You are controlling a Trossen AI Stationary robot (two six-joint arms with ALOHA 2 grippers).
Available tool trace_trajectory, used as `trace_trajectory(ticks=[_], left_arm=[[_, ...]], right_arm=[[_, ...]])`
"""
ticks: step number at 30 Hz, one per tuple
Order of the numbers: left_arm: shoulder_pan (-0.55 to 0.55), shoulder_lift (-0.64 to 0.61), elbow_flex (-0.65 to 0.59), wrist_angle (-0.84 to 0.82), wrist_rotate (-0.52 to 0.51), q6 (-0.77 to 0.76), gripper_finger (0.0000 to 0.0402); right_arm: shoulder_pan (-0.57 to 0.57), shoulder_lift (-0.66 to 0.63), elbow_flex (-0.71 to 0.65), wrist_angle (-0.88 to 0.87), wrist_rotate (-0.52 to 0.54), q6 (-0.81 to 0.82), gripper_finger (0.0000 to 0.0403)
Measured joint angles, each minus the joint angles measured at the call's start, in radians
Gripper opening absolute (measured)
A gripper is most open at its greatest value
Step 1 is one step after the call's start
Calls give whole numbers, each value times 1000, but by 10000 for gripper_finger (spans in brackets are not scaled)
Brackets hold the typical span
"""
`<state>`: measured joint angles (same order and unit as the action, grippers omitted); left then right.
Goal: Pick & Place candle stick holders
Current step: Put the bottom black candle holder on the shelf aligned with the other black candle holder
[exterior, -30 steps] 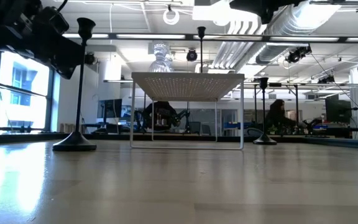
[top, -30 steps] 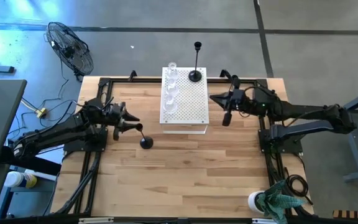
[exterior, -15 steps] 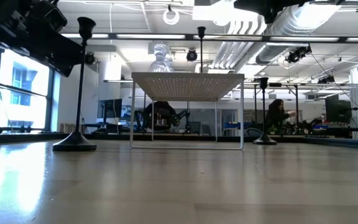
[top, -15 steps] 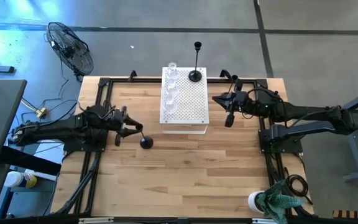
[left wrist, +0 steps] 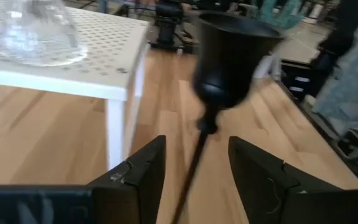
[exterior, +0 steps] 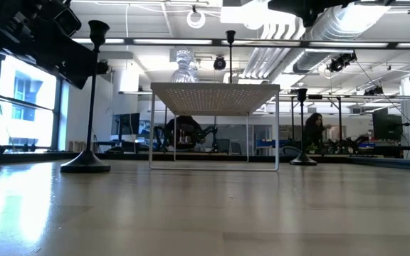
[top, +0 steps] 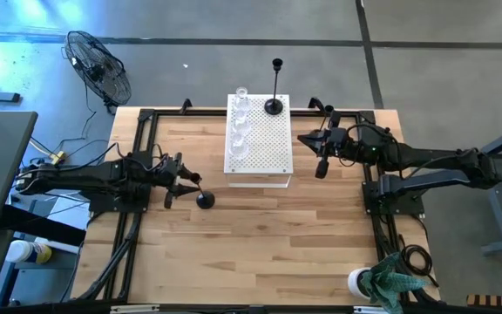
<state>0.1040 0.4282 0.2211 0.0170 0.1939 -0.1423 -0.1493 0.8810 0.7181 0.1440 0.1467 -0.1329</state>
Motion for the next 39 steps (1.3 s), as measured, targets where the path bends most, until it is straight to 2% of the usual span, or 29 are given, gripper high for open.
trace_trajectory(ticks=[4, 7, 10, 14, 16, 20, 24, 28, 33, 39], left_arm=[[0, 0, 0, 0, -53, 4, 184], [0, 6, 0, 11, -48, 3, 169], [0, 11, 0, 30, -39, 6, 124], [0, 16, 0, 56, -39, 32, 37], [0, 16, 0, 78, -39, 18, 14], [0, 16, 0, 127, -40, -39, 26], [0, 59, 0, 220, -73, -65, 16], [0, 181, 0, 386, -72, -72, 8], [-22, 421, 7, 616, -78, -72, 13], [-82, 736, 154, 698, -121, -47, 13]], right_arm=[[0, 0, 0, 0, -1, -1, 2], [0, 0, 0, 0, -8, -1, 1], [0, 0, 0, 0, -14, -4, 2], [0, 0, 0, -1, -13, -5, 1], [0, 0, 0, -5, -13, -5, 2], [0, 0, 0, -6, -13, -5, 1], [0, 0, 0, -5, -12, -6, 2], [0, 0, 0, -5, -11, -6, 1], [0, 0, 0, -5, -11, -4, 1], [0, 0, 0, -5, -11, -3, 2]])
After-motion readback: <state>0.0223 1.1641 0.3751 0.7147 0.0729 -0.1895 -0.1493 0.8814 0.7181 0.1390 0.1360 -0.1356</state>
